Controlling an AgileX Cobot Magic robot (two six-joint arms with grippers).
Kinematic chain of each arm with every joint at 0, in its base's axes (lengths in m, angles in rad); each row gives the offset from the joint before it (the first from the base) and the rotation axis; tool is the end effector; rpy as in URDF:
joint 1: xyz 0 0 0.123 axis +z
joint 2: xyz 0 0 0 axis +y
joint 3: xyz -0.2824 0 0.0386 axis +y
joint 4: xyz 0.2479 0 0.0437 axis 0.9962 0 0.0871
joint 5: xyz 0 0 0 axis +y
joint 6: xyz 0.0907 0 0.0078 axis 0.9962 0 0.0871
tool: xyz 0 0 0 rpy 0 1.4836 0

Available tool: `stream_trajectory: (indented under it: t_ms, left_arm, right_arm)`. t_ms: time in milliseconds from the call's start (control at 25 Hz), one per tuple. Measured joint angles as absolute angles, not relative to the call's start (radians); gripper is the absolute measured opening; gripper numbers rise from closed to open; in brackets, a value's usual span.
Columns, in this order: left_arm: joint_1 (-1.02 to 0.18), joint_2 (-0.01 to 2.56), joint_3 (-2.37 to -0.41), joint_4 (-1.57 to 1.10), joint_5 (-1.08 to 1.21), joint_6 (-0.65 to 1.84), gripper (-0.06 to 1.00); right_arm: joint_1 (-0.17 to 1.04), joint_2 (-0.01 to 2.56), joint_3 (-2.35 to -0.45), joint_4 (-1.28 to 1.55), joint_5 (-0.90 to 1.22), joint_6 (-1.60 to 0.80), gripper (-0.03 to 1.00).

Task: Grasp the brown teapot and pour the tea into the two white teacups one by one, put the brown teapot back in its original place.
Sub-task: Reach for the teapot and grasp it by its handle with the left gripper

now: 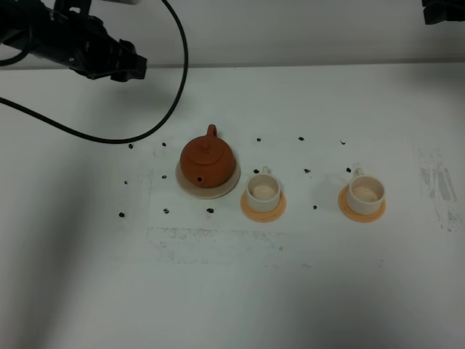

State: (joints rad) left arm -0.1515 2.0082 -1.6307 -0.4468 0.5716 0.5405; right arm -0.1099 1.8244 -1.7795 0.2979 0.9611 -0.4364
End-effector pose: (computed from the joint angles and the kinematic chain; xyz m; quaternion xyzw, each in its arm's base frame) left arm 0.4532 -0.0908 0.2472 0.1849 0.9055 -0.1083 0.3663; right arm 0.4127 -0.0235 0.3501 -0.1113 0.9311 0.0517 0.3434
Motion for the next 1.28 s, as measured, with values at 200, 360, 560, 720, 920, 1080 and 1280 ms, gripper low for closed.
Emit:
stream_trajectory:
  t_ms: [200,360,560,720,920,1080,1280]
  left_arm:
    - [-0.261,1.993,-1.621,-0.447,0.56,0.537,0.56]
    - [-0.313,1.993,-1.621,-0.436,0.55,0.526,0.56]
    - [-0.317,2.001,-1.621,-0.321,0.557,0.441,0.56]
    - [-0.316,2.012,-1.621,-0.283,0.564,0.409,0.56]
    - [-0.317,2.02,-1.621,-0.279,0.572,0.404,0.56]
    - [-0.325,2.02,-1.621,-0.274,0.572,0.404,0.56]
    - [-0.33,2.02,-1.621,-0.273,0.573,0.404,0.56]
  right_arm:
    - [-0.11,1.519,-1.522,0.298,0.84,-0.449,0.49]
    - [-0.11,1.316,-1.379,0.298,0.822,-0.441,0.49]
    - [-0.11,1.112,-1.217,0.292,0.822,-0.378,0.49]
    - [-0.11,0.918,-1.11,0.267,0.823,-0.34,0.49]
    - [-0.11,0.665,-1.019,0.249,0.845,-0.303,0.49]
    - [-0.11,0.496,-0.953,0.245,0.925,-0.299,0.49]
    - [-0.11,0.296,-0.829,0.213,1.011,-0.284,0.49]
